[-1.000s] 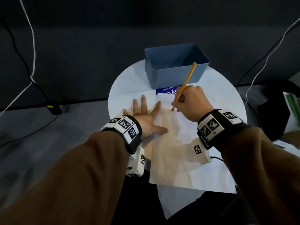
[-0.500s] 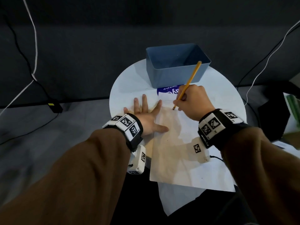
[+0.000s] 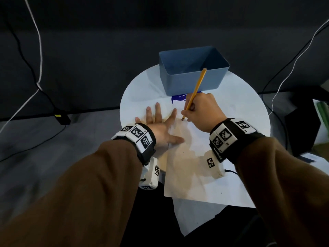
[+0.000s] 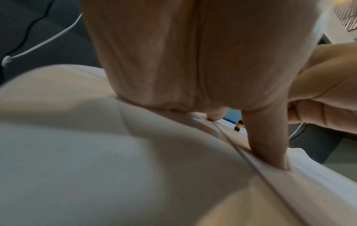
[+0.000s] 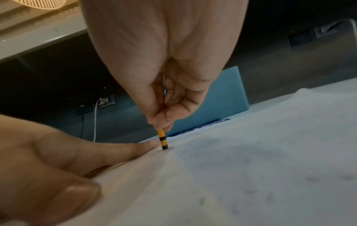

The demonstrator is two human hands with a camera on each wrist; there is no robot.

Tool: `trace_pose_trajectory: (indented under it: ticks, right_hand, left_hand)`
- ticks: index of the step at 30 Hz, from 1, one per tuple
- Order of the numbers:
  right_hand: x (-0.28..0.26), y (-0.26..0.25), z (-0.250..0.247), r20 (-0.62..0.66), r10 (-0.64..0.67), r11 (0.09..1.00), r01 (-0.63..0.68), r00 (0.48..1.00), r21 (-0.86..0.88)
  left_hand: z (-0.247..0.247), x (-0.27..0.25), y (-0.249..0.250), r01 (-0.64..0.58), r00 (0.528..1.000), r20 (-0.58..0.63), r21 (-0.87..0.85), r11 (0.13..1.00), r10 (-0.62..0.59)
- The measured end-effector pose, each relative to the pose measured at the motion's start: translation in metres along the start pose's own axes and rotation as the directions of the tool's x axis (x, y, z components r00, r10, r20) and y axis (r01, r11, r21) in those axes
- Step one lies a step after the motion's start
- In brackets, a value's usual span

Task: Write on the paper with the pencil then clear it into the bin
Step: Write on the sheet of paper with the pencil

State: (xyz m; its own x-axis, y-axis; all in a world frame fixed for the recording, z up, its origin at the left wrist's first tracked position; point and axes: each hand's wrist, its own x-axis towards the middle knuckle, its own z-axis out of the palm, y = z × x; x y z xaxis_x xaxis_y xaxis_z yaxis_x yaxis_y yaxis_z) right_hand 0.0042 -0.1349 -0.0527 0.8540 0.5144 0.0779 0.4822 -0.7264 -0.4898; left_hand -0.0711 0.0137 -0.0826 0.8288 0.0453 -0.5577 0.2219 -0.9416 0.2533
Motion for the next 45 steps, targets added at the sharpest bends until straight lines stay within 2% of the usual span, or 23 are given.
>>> trace_pose_trajectory:
  ticks: [2, 7, 11, 15, 19, 24, 28, 33, 38, 45]
  right_hand:
    - [0.001, 0.003, -0.003, -0.016, 0.027, 0.999, -0.027, 1.0, -0.019]
    - [0.001, -0.003, 0.007, 0.0, -0.009, 0.999, 0.009, 1.0, 0.033]
    - [0.002, 0.003, 0.005, -0.047, 0.06, 0.998, -0.059, 0.997, 0.034]
    - [-0.002, 0.002, 0.009, -0.023, 0.043, 0.999, -0.042, 0.999, 0.031]
    - [-0.003, 0.011, -0.006, -0.048, 0.121, 0.993, -0.121, 0.991, -0.001]
    - [-0.007, 0.008, -0.003, -0.027, 0.12, 0.993, -0.12, 0.992, -0.002]
    - [-0.011, 0.018, -0.018, -0.073, 0.211, 0.977, -0.212, 0.975, -0.001]
    - [-0.008, 0.012, -0.012, -0.069, 0.172, 0.985, -0.171, 0.983, 0.026]
    - [-0.017, 0.033, -0.029, -0.085, 0.266, 0.963, -0.268, 0.96, -0.013]
    - [-0.012, 0.016, -0.014, -0.087, 0.185, 0.979, -0.176, 0.979, 0.102]
  left_hand:
    - [0.0, -0.001, -0.001, 0.0, 1.0, -0.001, -0.011, 1.0, 0.0]
    - [0.0, 0.001, 0.001, 0.009, 1.0, 0.009, 0.021, 1.0, -0.009]
    - [0.002, 0.004, -0.002, 0.013, 1.0, -0.004, 0.006, 1.0, -0.013]
    - [0.002, 0.005, -0.001, 0.01, 1.0, 0.002, 0.003, 1.0, -0.01]
    - [0.001, 0.003, -0.003, -0.002, 1.0, 0.005, -0.022, 1.0, 0.002]
    - [0.0, 0.001, 0.0, -0.001, 1.0, 0.005, -0.009, 1.0, 0.001]
    - [0.002, 0.001, -0.001, -0.002, 1.0, -0.004, -0.026, 1.0, 0.002]
    - [0.002, 0.003, -0.003, -0.009, 1.0, -0.006, -0.029, 1.0, 0.009]
    - [0.003, 0.002, -0.002, -0.005, 1.0, -0.006, -0.046, 0.999, 0.004]
    - [0.002, 0.002, -0.003, -0.006, 1.0, -0.007, -0.018, 1.0, 0.006]
